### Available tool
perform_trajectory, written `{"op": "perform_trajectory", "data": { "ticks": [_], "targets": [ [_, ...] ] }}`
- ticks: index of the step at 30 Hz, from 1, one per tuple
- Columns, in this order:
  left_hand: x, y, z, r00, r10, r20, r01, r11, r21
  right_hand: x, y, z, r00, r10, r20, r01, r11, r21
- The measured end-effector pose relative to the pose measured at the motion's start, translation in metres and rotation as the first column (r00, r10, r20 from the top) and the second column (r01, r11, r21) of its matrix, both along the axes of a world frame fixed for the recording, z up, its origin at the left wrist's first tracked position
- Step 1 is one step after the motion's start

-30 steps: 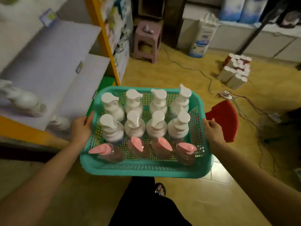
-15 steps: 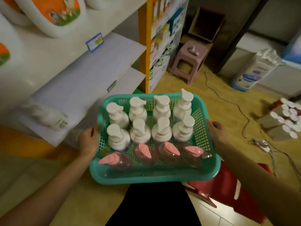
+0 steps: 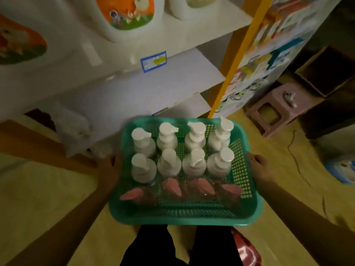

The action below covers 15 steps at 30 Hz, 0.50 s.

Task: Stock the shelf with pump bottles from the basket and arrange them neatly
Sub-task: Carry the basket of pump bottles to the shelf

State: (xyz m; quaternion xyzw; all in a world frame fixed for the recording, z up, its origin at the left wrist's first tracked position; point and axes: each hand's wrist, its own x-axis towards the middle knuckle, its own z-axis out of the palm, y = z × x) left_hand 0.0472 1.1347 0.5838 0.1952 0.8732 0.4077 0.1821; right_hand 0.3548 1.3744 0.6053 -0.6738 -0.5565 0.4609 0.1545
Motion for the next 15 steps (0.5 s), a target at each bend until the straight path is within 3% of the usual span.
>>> {"op": "perform_trajectory", "data": {
  "ticks": [7, 15],
  "targets": [
    [0.055, 0.007, -0.019, 0.939, 0.341, -0.054, -0.345, 0.926, -0.155, -0.042, 0.081, -0.009, 0.955, 0.298, 0.001, -0.297, 0.954, -0.038],
    [0.094, 0.003, -0.083, 0.854, 0.519, -0.03, -0.515, 0.836, -0.192, -0.072, 0.11, -0.079, 0.889, 0.458, 0.004, -0.456, 0.887, -0.066]
  ]
}}
